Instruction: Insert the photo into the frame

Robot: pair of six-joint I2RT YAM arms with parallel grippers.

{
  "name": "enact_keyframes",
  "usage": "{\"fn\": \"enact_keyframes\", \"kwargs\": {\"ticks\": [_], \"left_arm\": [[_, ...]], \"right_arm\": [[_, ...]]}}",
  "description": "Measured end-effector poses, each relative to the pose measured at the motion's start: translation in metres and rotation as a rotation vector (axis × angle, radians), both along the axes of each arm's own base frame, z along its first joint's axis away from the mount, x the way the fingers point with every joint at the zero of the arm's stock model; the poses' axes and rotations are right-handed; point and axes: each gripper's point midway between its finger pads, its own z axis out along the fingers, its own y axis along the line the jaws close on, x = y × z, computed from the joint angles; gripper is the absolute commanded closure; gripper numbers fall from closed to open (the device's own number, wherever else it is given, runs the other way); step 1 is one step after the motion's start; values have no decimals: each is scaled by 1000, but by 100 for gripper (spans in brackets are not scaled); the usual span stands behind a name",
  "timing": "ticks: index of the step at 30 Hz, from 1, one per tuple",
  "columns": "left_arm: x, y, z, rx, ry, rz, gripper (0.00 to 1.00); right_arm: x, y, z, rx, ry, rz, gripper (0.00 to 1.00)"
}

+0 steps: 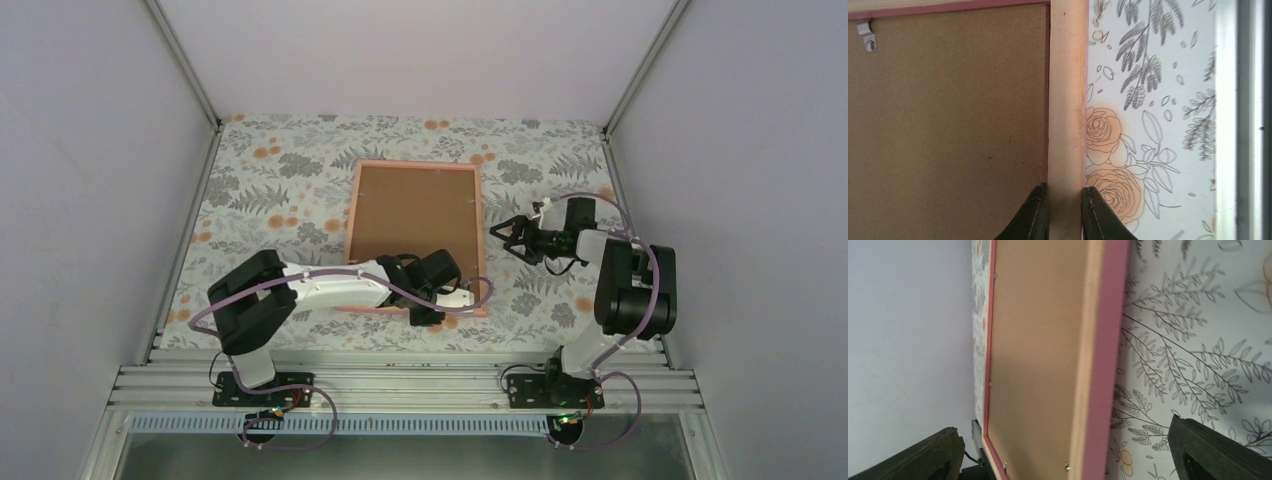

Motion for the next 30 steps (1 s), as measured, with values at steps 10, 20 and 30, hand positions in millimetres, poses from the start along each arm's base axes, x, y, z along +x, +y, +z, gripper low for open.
{"fn": "enact_keyframes", "kwargs": {"ticks": [10,20,30], "left_arm": [[-7,-6,39,-107,14,-7,98],[-14,-6,37,-114,47,-28,98],[-20,-5,33,-122,77,-45,98]], "right_arm": [[-12,9,-26,166,164,-9,8],[-12,41,-32,322,258,111,27],[-8,57,-33,417,286,191,47]]}}
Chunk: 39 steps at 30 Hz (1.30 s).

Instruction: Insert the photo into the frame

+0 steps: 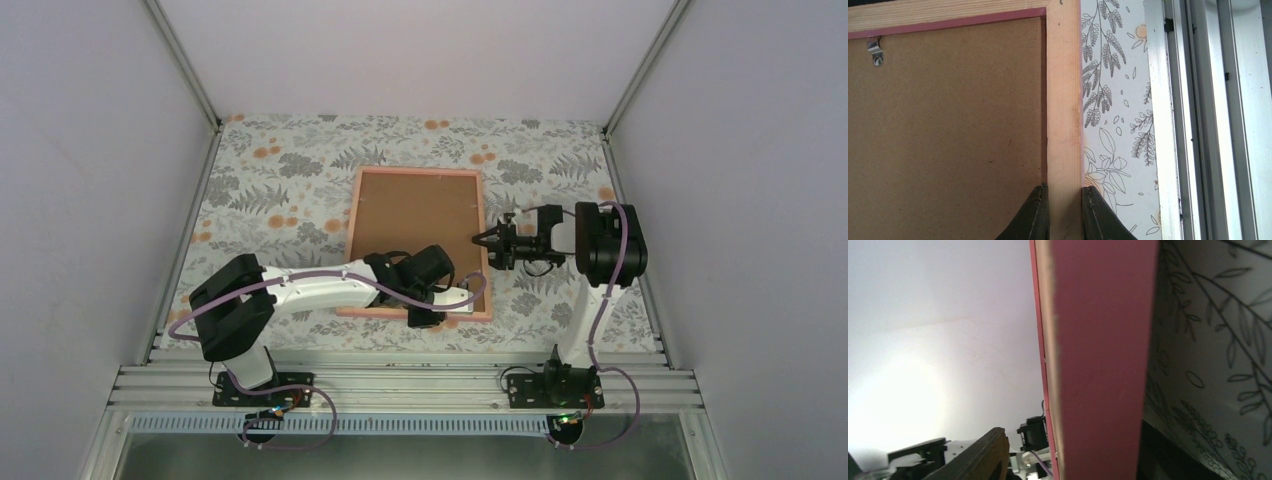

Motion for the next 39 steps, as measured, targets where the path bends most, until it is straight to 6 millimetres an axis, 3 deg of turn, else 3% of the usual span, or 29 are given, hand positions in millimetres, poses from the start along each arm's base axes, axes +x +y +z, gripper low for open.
{"fn": "enact_keyframes", "kwargs": {"ticks": [6,13,20,23,28,33,36,39], "left_arm": [[-1,0,-2,-3,0,-3,98],[-1,0,1,-16,-2,-5,97],[-1,0,9,-35,-10,-1,93],[3,0,12,-34,-7,13,84],[15,-2,40,-74,2,53,65],[42,6,96,-164,-76,124,31],[56,14,128,-206,-135,154,3],[79,28,158,-243,-192,220,0]], "right_arm": [[-2,1,-2,21,30,4,51],[-4,1,-1,21,39,-1,66],[-2,0,12,19,14,-5,73],[1,0,24,5,-27,-9,78],[9,-2,57,-45,-127,-43,85],[12,-5,66,-96,-160,-77,95],[15,-8,72,-110,-157,-85,96],[27,-10,86,-143,-170,-85,96]]}}
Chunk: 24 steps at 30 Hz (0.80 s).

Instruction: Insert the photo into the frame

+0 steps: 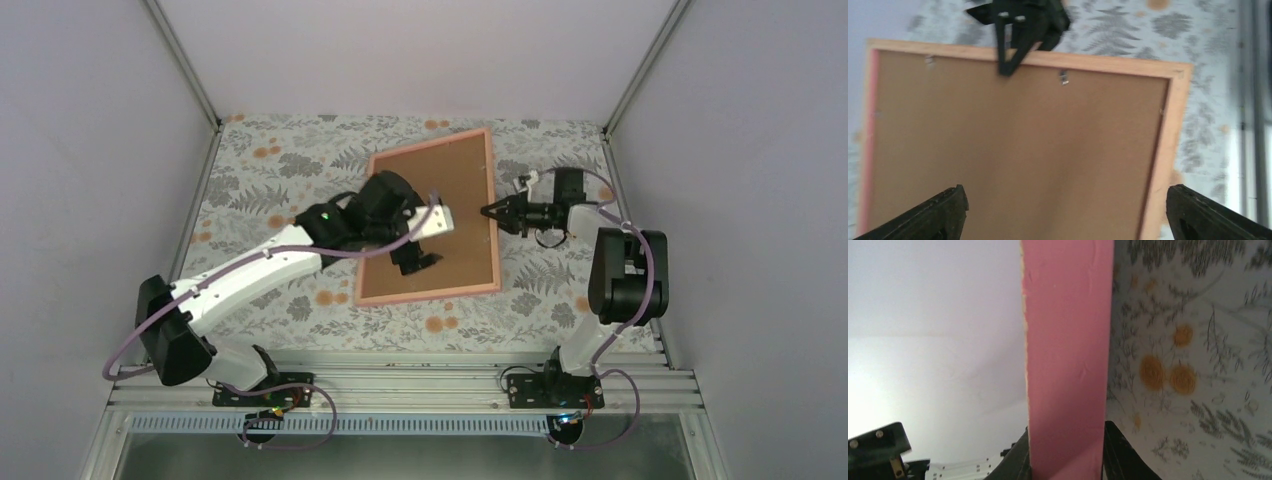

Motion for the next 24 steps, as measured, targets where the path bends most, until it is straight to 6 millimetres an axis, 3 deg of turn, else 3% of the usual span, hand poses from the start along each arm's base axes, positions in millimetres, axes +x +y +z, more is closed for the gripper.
{"fn": "enact_keyframes", "kwargs": {"ticks": [7,10,16,24], "left_arm": [[80,67,36,-52,-46,279,0],[102,96,45,-73,-36,380,0],[117,128,54,-124,6,479,0],[138,169,58,-191,70,610,0]], "right_arm": [[33,-12,54,-121,-139,-21,96],[46,-18,84,-193,-235,-21,96],[65,-31,148,-369,-441,-29,97],[81,-53,210,-647,-685,-55,97]]}}
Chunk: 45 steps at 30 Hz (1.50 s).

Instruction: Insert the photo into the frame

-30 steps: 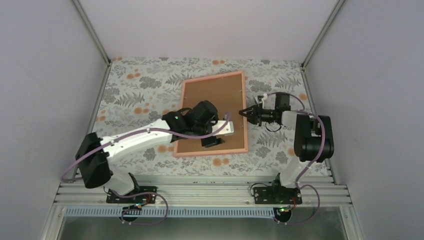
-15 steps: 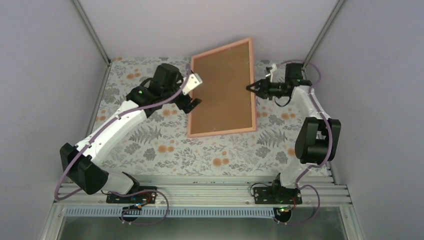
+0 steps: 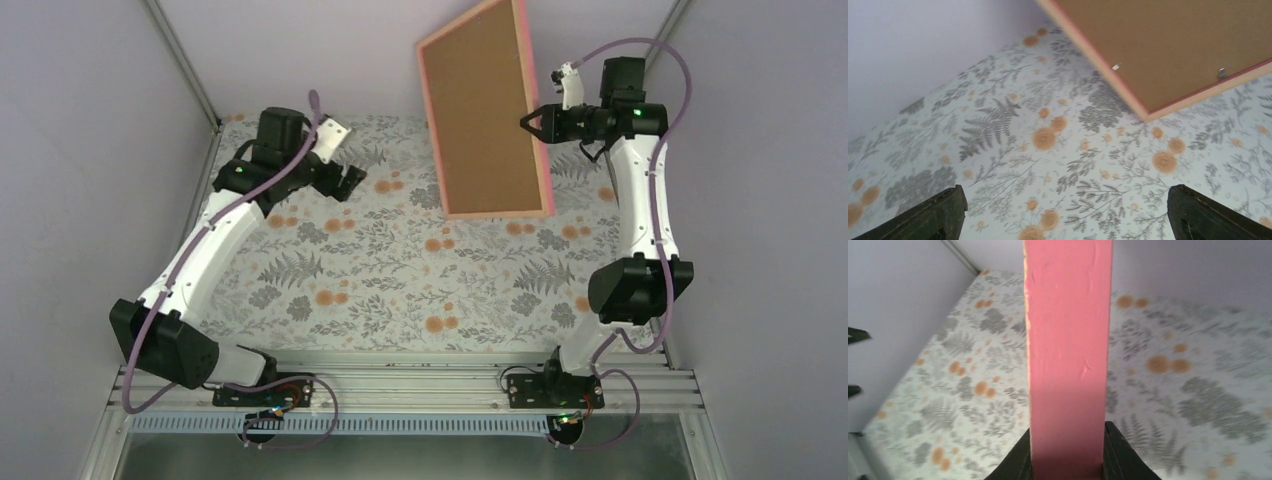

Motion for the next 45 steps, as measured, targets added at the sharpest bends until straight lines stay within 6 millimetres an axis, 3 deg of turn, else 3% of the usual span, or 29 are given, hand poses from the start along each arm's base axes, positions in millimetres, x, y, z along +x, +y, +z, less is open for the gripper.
{"fn": "enact_keyframes", "kwargs": {"ticks": [5,13,18,23,26,34,38,42,45], "left_arm": [[20,50,6,-61,20,143,0],[49,126,18,-158,47,315,0],[80,179,27,-186,46,409,0],[97,215,38,-209,28,451,0],[99,224,33,-218,45,448,0],[93,217,7,-205,104,395,0],[86,214,-11,-194,141,384,0],[82,214,-22,-187,161,380,0],[81,214,-24,-178,160,377,0]], "right_arm": [[7,-2,15,-150,-113,-16,97],[4,42,24,-469,-310,82,97],[-12,71,13,-633,-387,157,97],[-39,110,-17,-811,-480,254,97],[-54,138,-39,-912,-554,343,97],[-85,193,-93,-1045,-679,478,94],[-103,206,-133,-1132,-719,523,78],[-115,222,-147,-1115,-749,503,57],[-126,228,-166,-1091,-753,513,53]]}}
